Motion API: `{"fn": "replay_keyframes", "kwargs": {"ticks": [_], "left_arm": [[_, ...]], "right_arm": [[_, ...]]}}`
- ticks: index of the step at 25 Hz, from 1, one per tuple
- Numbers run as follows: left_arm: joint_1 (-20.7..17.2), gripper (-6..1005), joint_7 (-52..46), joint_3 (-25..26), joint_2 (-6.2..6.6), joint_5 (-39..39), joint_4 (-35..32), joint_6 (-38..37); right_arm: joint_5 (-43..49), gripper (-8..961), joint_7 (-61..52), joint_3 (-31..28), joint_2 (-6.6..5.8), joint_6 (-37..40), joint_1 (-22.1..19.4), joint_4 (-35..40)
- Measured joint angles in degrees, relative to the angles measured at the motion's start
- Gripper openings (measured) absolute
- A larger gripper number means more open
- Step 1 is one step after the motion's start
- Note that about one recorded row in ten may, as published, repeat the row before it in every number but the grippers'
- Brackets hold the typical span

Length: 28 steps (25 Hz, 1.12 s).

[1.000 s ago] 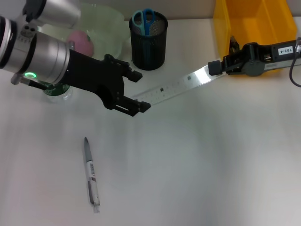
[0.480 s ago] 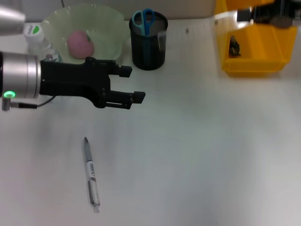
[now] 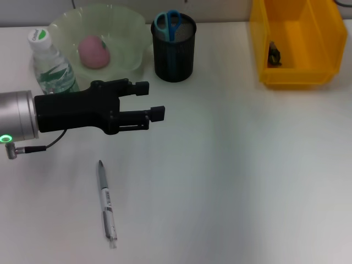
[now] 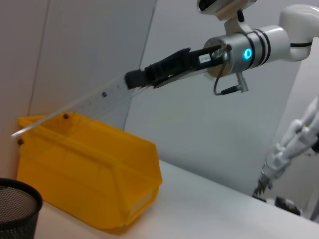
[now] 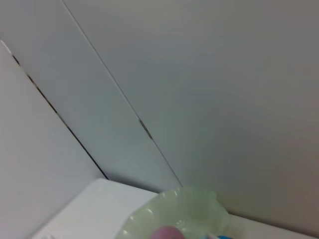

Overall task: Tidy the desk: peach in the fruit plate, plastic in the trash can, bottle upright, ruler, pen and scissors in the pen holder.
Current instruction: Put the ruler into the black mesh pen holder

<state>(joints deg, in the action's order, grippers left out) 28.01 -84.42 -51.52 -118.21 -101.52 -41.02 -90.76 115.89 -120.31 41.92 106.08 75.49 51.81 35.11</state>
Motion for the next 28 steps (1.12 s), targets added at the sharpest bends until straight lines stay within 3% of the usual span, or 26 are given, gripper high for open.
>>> {"fn": "replay_keyframes", "kwargs": {"ticks": [4, 10, 18, 28], "left_arm": [[-0.1, 792, 1.2, 1.7, -0.04, 0.0, 2.2, -0.3], [-0.1, 792, 1.3, 2.3, -0.13, 0.2, 2.7, -0.4], [-1.2, 791, 3.9, 3.0, -0.23, 1.9, 3.8, -0.4], [-1.3, 791, 5.5, 3.5, -0.04, 2.5, 5.2, 1.5]], "right_arm": [[0.3, 42, 0.2, 8.5, 0.72, -5.5, 3.4, -0.5], [1.7, 46, -0.2, 13.8, 1.68, -7.9, 6.0, -0.9], [6.5, 52, -2.0, 15.4, 2.41, -9.6, 8.7, -1.7], [9.9, 59, -3.4, 15.4, 2.24, -9.7, 11.0, -1.9]]}}
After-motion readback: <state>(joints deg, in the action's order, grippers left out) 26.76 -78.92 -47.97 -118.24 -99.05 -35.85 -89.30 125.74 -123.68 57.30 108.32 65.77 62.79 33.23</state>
